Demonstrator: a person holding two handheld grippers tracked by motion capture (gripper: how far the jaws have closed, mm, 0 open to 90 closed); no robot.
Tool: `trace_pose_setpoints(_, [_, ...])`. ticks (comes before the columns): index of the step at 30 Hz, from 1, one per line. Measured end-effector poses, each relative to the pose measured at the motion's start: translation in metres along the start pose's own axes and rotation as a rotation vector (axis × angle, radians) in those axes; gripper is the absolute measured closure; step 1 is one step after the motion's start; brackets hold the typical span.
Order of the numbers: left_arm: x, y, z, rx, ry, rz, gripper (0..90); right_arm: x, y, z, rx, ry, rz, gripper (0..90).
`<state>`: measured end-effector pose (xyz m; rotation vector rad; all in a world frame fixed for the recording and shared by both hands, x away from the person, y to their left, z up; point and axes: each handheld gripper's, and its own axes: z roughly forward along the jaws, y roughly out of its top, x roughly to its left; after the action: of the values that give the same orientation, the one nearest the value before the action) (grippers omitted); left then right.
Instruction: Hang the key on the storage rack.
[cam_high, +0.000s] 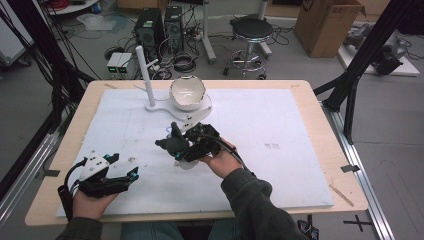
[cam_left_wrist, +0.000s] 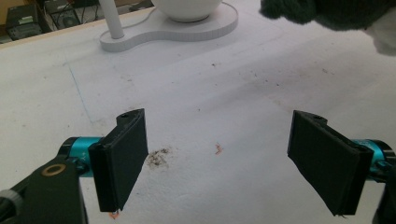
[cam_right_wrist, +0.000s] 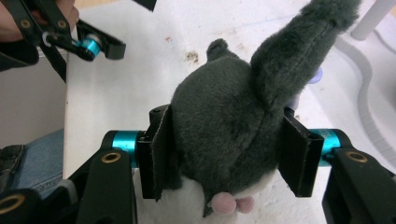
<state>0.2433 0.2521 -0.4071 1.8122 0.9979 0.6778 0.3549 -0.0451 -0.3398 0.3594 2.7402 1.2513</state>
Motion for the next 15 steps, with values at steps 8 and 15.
trace_pose_setpoints(8, [0.000, 0.000, 0.000, -0.001, 0.000, -0.001, 20.4, -0.009, 0.020, -0.005, -0.013, -0.011, -0.024, 43.6])
trace_pose_setpoints(15, [0.000, 0.000, 0.000, -0.004, 0.000, -0.005, 20.4, -0.018, 0.033, -0.004, -0.032, -0.002, -0.026, 43.6])
